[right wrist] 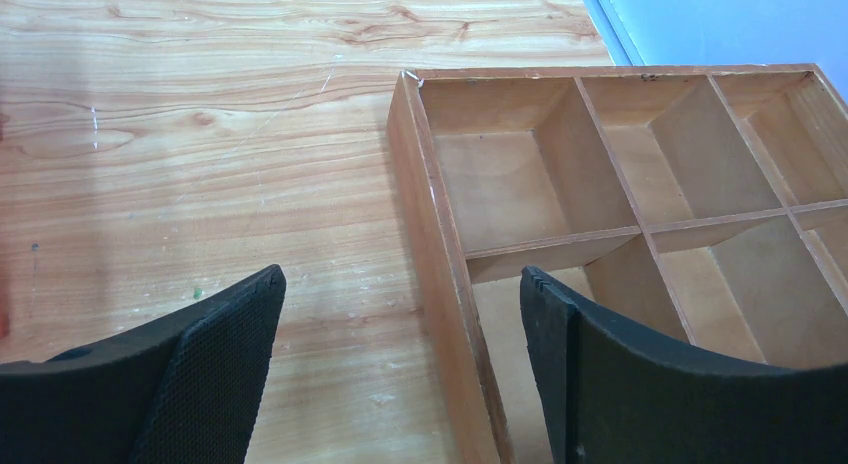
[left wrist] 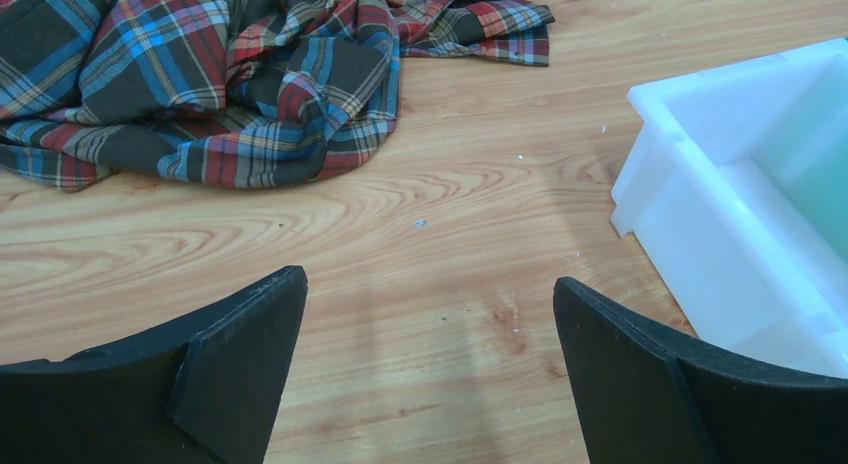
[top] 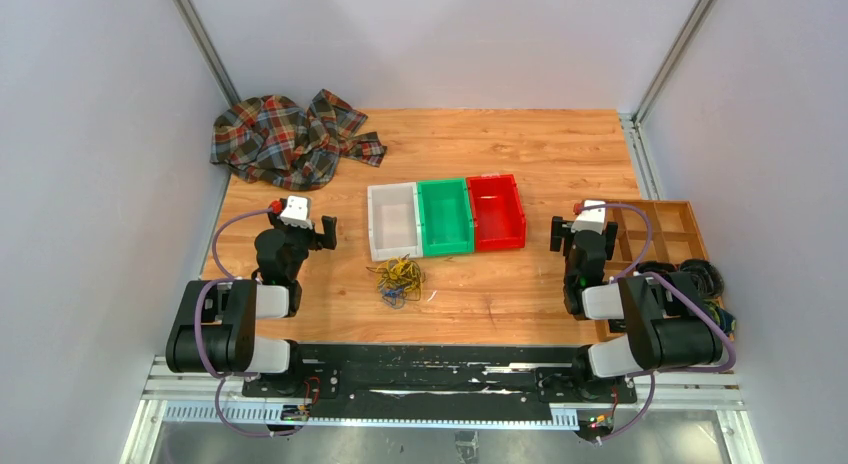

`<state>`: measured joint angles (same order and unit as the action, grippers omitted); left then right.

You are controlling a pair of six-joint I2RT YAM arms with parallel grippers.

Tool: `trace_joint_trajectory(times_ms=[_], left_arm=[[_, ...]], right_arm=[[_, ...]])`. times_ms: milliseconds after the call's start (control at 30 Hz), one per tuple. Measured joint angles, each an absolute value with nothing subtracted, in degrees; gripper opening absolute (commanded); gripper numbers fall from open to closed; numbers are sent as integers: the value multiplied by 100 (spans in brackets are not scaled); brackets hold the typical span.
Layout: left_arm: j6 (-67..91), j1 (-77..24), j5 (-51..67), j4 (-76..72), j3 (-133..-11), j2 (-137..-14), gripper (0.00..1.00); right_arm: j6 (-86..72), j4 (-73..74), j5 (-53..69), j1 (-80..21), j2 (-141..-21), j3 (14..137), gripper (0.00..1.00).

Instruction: Untangle the cables

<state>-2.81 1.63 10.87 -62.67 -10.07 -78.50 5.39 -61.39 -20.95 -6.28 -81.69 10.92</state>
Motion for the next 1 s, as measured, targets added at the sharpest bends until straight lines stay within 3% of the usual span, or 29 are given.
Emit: trace_joint_trajectory(times_ms=[533, 800, 1000], left_arm=[[-281, 165, 1157, -6045, -1009, -7679, 98], [-666, 174, 1535, -3301, -2283, -5918, 98], [-1522, 174, 2783, -526, -3599, -5732, 98]], right_arm=[[528, -6086, -2102, -628, -8077, 1092, 87], [-169, -3732, -2757, -628, -5892, 1806, 87], [-1306, -2073, -2482, -628, -5022, 2744, 87]])
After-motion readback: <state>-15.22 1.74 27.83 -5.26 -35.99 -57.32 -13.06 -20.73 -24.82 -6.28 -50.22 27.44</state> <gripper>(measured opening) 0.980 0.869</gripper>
